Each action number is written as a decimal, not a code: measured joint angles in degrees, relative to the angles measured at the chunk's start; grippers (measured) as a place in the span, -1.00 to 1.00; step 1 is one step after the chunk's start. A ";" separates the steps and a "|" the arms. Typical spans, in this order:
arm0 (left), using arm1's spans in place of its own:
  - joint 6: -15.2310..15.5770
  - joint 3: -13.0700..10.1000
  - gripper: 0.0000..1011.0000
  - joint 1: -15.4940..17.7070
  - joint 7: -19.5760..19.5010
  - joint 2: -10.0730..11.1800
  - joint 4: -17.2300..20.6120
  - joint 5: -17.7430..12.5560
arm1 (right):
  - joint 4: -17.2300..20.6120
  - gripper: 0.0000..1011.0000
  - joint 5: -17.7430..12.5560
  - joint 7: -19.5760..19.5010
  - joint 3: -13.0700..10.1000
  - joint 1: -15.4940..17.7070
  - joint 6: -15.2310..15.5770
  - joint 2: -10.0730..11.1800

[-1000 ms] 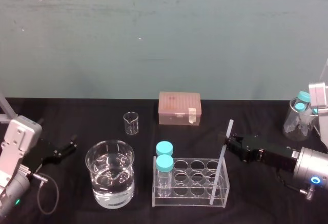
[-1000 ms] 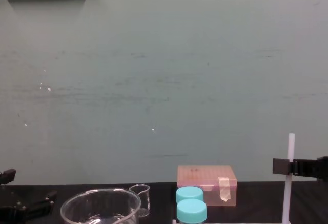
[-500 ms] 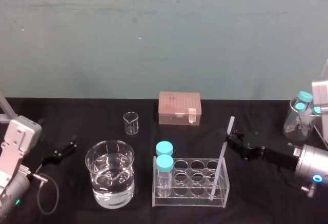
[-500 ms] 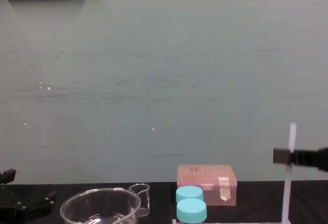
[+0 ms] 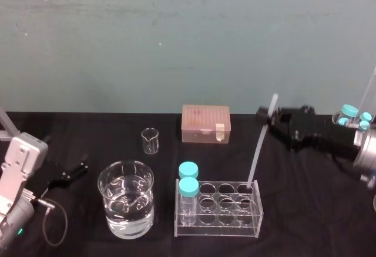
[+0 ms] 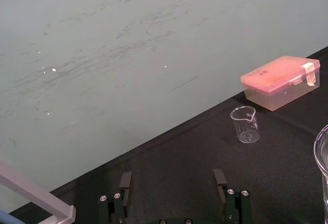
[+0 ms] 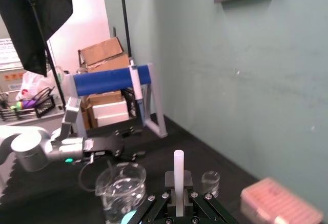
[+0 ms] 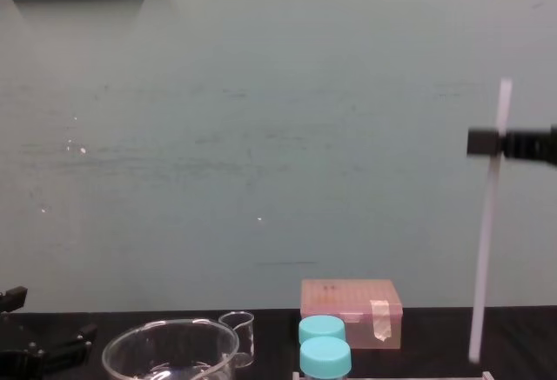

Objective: Pick up the stirring rod with one hand, then place it down.

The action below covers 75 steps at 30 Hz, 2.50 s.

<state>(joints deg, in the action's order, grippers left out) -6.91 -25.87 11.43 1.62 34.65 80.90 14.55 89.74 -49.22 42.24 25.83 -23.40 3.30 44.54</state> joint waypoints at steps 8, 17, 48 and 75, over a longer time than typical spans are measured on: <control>0.00 0.00 0.99 0.00 0.00 0.00 0.00 0.00 | -2.28 -0.86 2.26 -3.04 -0.12 -4.21 1.25 -2.60; 0.00 0.00 0.99 0.00 0.00 0.00 0.00 0.00 | -7.13 -0.86 5.43 -6.60 0.98 -7.69 2.27 -6.91; 0.00 0.00 0.99 0.00 0.00 0.00 0.00 0.00 | -8.30 -0.86 6.54 -6.79 0.90 -8.22 1.81 -8.18; 0.00 0.01 0.99 0.00 0.00 0.00 0.00 0.00 | -8.29 -0.86 6.48 -6.79 0.93 -8.22 1.87 -8.14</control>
<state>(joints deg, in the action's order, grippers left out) -6.91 -25.86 11.43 1.62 34.65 80.90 14.55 81.45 -42.74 35.45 26.76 -31.61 5.17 36.40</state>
